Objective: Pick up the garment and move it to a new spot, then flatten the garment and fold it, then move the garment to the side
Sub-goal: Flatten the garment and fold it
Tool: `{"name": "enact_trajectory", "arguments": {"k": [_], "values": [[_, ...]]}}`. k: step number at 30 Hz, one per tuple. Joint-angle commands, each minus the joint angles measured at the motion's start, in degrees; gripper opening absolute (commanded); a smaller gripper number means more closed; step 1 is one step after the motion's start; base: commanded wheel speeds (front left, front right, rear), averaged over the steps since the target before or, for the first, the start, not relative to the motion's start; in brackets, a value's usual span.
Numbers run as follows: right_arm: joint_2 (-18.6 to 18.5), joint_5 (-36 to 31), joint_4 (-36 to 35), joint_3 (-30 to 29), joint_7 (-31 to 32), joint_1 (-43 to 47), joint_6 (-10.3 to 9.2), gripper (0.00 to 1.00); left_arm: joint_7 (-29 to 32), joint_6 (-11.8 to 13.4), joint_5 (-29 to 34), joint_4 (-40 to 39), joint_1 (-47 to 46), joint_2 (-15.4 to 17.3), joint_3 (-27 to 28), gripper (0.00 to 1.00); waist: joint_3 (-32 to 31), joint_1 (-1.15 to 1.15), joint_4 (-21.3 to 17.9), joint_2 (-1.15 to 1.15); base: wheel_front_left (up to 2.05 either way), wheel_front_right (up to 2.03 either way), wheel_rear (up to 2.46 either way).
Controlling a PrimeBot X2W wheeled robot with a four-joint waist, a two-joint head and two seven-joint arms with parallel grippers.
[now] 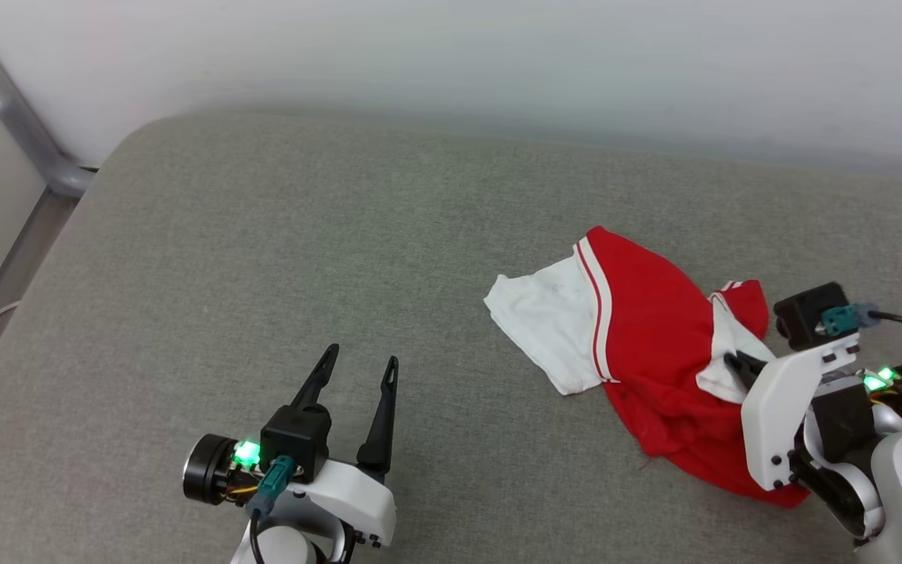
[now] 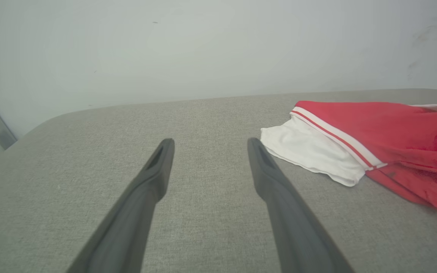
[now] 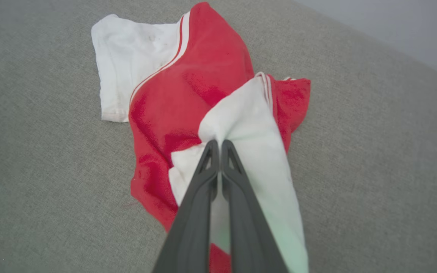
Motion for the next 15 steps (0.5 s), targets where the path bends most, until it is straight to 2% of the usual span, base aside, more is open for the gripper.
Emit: {"name": "enact_trajectory", "arguments": {"k": [1,8,12,15], "values": [[0.75,0.89,-0.93,-0.88,-0.81,-0.39,-0.06,0.0,-0.15,-0.2,0.37,0.24,0.28,-0.38,0.11,1.0,-0.59,0.0,-0.7,0.0,0.0,0.0,0.0],[3.29,6.97,-6.48,-6.02,-0.94,0.05,-0.06,0.0,-0.15,-0.76,0.86,0.46,0.91,-0.69,0.81,1.0,-1.34,0.0,-2.82,0.0,0.0,0.0,0.0],[4.45,10.99,-7.92,-12.59,0.51,1.16,-0.06,0.0,-0.15,-0.95,1.19,0.21,0.87,-0.83,1.22,1.0,-0.74,0.0,-3.72,0.0,0.0,0.0,0.0],[5.66,15.11,-5.85,-19.12,2.12,1.51,-0.05,0.0,-0.15,-1.29,1.48,-0.04,0.41,-1.0,1.36,1.0,0.27,0.0,-4.0,0.0,0.0,0.0,0.0]]}}
